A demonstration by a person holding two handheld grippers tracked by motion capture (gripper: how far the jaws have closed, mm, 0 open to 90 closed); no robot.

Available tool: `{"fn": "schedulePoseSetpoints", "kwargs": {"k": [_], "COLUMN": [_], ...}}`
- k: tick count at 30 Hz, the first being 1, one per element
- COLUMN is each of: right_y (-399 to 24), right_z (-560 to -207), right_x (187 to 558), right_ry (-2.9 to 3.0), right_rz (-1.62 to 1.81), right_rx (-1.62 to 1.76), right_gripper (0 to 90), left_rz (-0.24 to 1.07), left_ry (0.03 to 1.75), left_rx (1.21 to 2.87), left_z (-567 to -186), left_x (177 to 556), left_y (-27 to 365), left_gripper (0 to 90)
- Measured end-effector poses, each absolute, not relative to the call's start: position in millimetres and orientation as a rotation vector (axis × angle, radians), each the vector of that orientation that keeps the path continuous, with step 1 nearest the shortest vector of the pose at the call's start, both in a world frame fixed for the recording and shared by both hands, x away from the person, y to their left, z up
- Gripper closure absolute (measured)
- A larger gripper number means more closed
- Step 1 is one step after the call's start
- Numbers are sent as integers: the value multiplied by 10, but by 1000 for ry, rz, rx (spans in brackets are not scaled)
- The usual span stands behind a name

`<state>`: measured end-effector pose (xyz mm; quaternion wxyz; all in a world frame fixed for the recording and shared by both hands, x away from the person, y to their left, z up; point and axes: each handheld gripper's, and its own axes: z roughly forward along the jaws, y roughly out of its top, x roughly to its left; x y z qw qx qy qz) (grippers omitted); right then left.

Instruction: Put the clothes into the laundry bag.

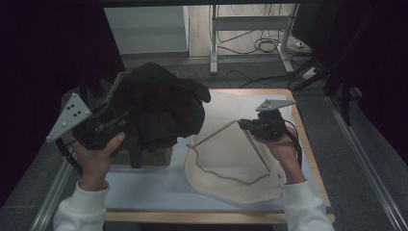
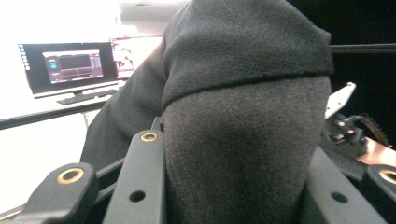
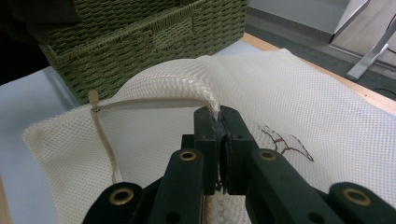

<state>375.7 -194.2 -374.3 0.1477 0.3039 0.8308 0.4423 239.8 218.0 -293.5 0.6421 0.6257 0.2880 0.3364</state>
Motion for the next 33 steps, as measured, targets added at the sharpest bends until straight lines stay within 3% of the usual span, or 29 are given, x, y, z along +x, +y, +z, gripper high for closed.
{"fn": "schedulePoseSetpoints", "kwargs": {"k": [14,33], "right_y": [-1939,-1911], "right_z": [-3746,-3790], "right_x": [3756,3784], "right_ry": [2389,2393], "right_rz": [1269,1262], "right_rx": [872,877], "right_gripper": [865,865], "left_rz": [693,642], "left_ry": [566,545], "left_rx": [1447,1463], "left_z": [-3018,-3148], "left_x": [2257,2186], "left_y": [1901,1813], "left_gripper": [663,663]}}
